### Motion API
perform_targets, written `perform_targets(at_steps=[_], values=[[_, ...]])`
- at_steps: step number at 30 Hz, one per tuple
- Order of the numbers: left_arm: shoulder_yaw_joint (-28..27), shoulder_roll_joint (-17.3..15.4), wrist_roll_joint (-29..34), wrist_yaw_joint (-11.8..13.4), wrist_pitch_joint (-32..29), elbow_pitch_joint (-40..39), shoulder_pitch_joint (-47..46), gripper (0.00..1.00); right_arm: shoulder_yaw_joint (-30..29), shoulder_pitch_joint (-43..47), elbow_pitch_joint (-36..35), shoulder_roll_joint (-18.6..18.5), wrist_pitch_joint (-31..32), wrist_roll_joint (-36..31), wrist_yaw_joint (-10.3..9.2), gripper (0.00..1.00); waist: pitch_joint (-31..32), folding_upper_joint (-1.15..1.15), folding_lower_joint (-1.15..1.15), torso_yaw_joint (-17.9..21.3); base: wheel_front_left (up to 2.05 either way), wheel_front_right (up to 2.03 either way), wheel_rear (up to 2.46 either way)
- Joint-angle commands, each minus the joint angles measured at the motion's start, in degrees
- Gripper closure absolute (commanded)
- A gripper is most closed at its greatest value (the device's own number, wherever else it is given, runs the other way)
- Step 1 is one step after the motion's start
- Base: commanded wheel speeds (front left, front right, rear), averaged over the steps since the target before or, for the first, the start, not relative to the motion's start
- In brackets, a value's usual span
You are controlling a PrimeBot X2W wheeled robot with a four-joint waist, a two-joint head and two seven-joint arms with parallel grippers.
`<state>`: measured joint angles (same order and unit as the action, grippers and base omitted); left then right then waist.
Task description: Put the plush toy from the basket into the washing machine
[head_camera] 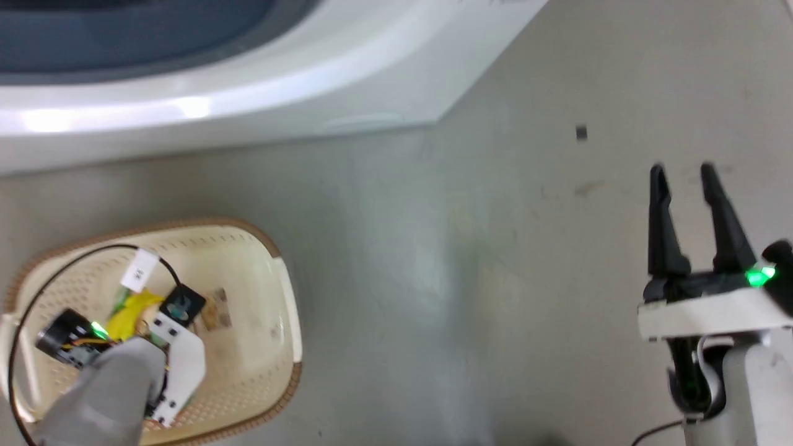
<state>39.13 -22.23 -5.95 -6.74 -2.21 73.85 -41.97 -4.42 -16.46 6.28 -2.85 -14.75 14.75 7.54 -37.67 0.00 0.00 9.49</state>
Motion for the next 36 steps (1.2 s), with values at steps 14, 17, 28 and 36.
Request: perform_targets(at_steps=[14,17,28,36], values=[[0.8,6.3,-5.7,-0.7,9.9,0.1,6.8,1.0,-1.3,8.8,2.3,0.0,-0.2,-2.7,-0.05,0.0,19.0,0.0,0.0,-7.2,0.0,0.0,0.0],[1.0,7.6,-6.8,-0.7,11.9,0.1,7.7,1.0,-1.5,10.5,2.5,0.0,-0.2,-3.0,-0.05,0.0,21.6,0.0,0.0,-8.4,0.0,0.0,0.0],[-0.4,12.2,-9.8,1.5,16.6,-1.7,9.6,1.0,-1.9,15.5,3.1,0.0,-0.2,-3.5,-0.05,0.0,29.4,0.0,0.0,-11.7,0.0,0.0,0.0],[-2.1,12.5,-10.7,5.2,17.2,-10.9,11.4,1.0,-1.9,18.3,3.1,0.0,-0.2,-3.3,-0.05,0.0,32.9,0.0,0.0,-13.0,0.0,0.0,0.0]])
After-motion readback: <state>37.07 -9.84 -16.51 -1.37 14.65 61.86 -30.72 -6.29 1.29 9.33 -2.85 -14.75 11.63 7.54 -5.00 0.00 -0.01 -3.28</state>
